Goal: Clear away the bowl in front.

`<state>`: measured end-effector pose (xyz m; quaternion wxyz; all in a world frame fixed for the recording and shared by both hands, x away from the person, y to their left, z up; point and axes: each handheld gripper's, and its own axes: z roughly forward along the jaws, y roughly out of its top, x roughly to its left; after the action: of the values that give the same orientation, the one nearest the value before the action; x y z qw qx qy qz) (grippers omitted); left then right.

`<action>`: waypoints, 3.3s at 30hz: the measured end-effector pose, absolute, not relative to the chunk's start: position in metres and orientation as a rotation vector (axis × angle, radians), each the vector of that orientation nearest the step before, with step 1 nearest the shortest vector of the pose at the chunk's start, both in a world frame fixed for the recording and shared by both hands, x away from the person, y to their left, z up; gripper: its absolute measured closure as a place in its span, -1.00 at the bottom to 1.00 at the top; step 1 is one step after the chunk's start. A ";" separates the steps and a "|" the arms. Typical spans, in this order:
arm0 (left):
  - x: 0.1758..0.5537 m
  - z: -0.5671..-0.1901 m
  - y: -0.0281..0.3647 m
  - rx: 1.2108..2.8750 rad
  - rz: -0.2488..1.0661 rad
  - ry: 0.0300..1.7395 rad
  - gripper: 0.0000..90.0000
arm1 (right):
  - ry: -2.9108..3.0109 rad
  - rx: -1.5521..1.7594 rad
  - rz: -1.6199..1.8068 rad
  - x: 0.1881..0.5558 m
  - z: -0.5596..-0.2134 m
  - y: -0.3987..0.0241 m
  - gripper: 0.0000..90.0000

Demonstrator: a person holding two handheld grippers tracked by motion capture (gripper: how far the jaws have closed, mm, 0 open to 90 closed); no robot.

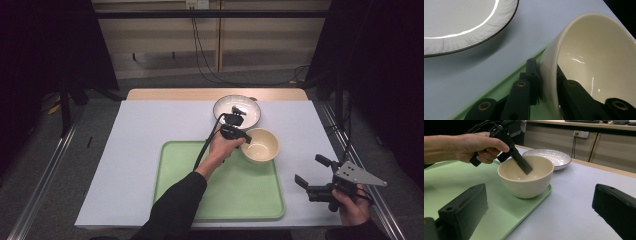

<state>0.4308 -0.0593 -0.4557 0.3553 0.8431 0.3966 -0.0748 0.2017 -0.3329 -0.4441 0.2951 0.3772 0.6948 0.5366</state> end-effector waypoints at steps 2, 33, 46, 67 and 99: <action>0.430 -0.456 -0.060 2.169 -0.195 1.034 0.83 | 1.847 1.001 1.428 0.202 -0.444 -0.333 -1.00; 0.427 -0.463 -0.060 2.147 -0.084 1.007 0.28 | 1.838 1.003 1.425 0.201 -0.444 -0.333 -1.00; 0.421 -0.458 -0.058 2.130 -0.007 0.947 -0.48 | 1.841 1.001 1.425 0.201 -0.444 -0.333 -1.00; 0.404 -0.442 -0.016 2.037 0.188 0.912 -0.92 | 1.841 1.004 1.425 0.202 -0.443 -0.332 -1.00; 0.362 -0.405 0.087 1.840 0.407 0.908 -0.94 | 1.849 0.999 1.421 0.202 -0.443 -0.332 -1.00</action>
<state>0.3620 0.0870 -0.4050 0.5010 0.7614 0.3756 0.1682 0.2021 -0.3322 -0.4431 0.2975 0.3759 0.6958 0.5348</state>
